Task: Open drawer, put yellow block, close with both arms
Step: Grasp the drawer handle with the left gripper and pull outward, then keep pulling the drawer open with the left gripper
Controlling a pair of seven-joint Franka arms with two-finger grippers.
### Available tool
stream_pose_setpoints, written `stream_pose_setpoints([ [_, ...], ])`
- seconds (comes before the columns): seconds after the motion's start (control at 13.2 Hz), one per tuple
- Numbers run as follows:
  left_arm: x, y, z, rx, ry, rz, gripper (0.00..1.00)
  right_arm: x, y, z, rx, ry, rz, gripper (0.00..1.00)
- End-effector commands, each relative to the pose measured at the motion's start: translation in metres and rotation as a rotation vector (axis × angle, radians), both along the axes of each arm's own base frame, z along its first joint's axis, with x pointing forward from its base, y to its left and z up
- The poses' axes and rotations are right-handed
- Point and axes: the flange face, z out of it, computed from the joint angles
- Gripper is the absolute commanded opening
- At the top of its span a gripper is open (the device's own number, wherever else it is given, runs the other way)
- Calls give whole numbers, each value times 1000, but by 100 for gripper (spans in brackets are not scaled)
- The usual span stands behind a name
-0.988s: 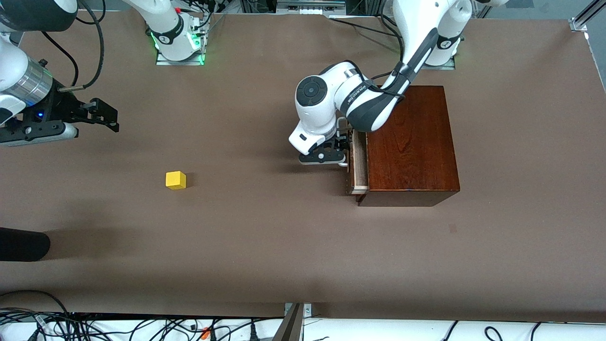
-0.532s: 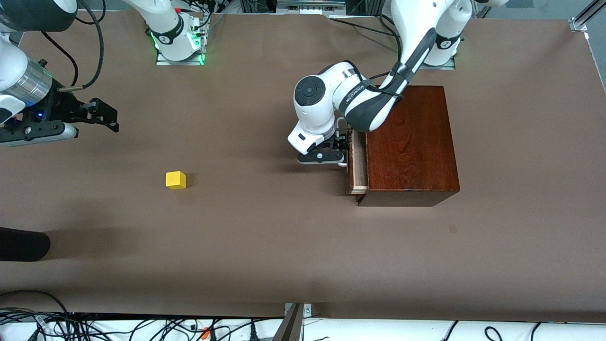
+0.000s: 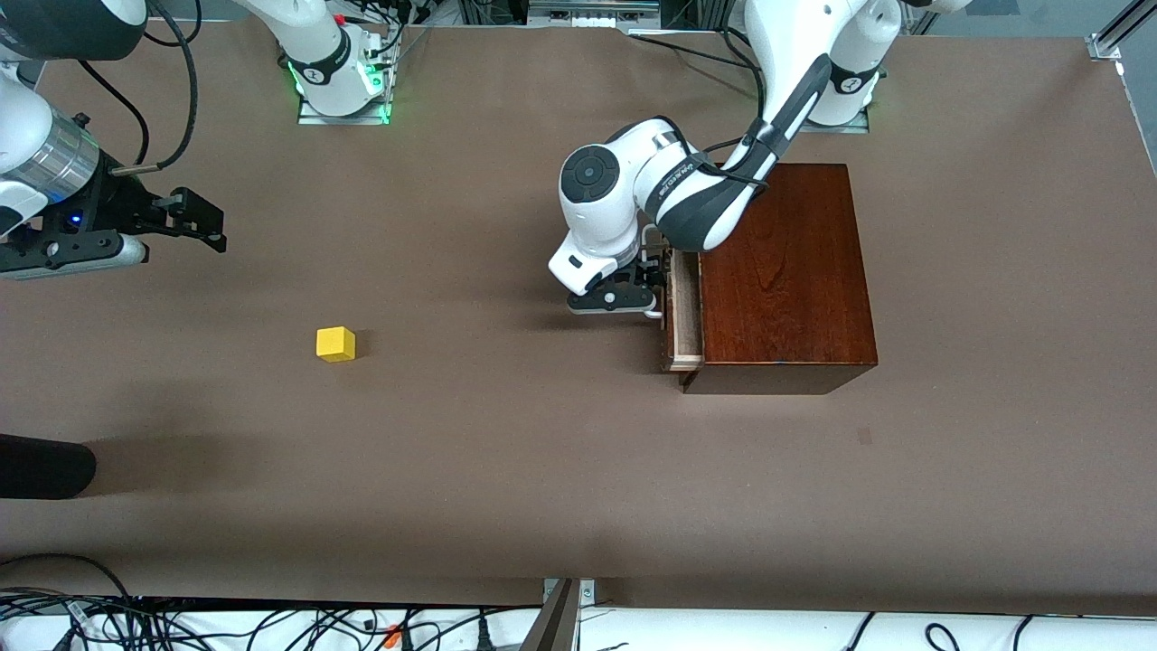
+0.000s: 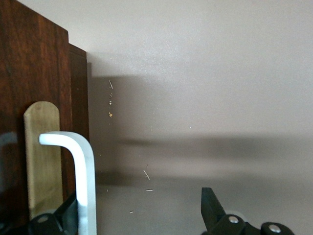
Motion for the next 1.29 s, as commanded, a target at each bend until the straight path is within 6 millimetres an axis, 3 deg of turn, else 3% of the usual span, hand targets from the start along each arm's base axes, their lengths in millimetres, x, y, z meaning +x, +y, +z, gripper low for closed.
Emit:
stream_pose_setpoints([
  [0.0,-7,-53,-28,-196,39,103,100,3,-1,5,-15,0,-12,100],
  [0.46,4,-58,-20,-220,20,163,100,3,-1,5,-15,0,-12,100],
  [1.22,-7,-77,-27,-226,26,143,100,3,-1,5,-15,0,-12,100],
])
